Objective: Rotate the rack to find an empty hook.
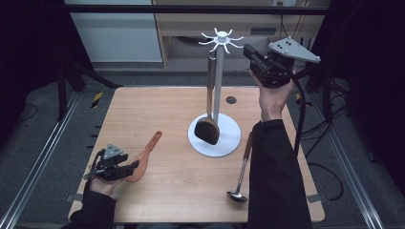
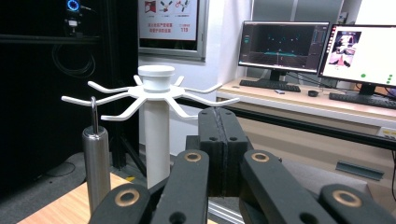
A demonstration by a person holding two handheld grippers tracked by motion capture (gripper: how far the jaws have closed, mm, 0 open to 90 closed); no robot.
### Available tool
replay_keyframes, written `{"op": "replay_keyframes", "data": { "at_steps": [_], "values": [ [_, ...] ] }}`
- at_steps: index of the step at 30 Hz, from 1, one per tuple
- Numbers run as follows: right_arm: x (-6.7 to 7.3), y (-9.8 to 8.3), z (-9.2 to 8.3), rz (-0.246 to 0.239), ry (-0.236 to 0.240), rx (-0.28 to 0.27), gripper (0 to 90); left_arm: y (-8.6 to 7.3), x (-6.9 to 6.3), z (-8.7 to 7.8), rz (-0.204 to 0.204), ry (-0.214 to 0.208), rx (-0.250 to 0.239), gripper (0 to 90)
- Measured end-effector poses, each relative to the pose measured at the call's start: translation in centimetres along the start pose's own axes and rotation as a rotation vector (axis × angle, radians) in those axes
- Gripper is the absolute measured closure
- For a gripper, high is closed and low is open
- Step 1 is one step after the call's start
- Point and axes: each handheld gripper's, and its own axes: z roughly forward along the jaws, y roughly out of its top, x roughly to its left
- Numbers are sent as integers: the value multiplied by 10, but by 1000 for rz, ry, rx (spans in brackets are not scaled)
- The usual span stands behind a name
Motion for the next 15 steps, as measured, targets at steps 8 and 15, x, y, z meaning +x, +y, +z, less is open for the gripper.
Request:
{"op": "replay_keyframes", "data": {
  "at_steps": [8, 15],
  "values": [
    [-1, 0, -1, -3, -8, 12, 883, 0, 0, 0, 0, 1, -1, 448],
    [6, -13, -13, -21, -34, 75, 712, 0, 0, 0, 3, 7, 6, 448]
  ]
}}
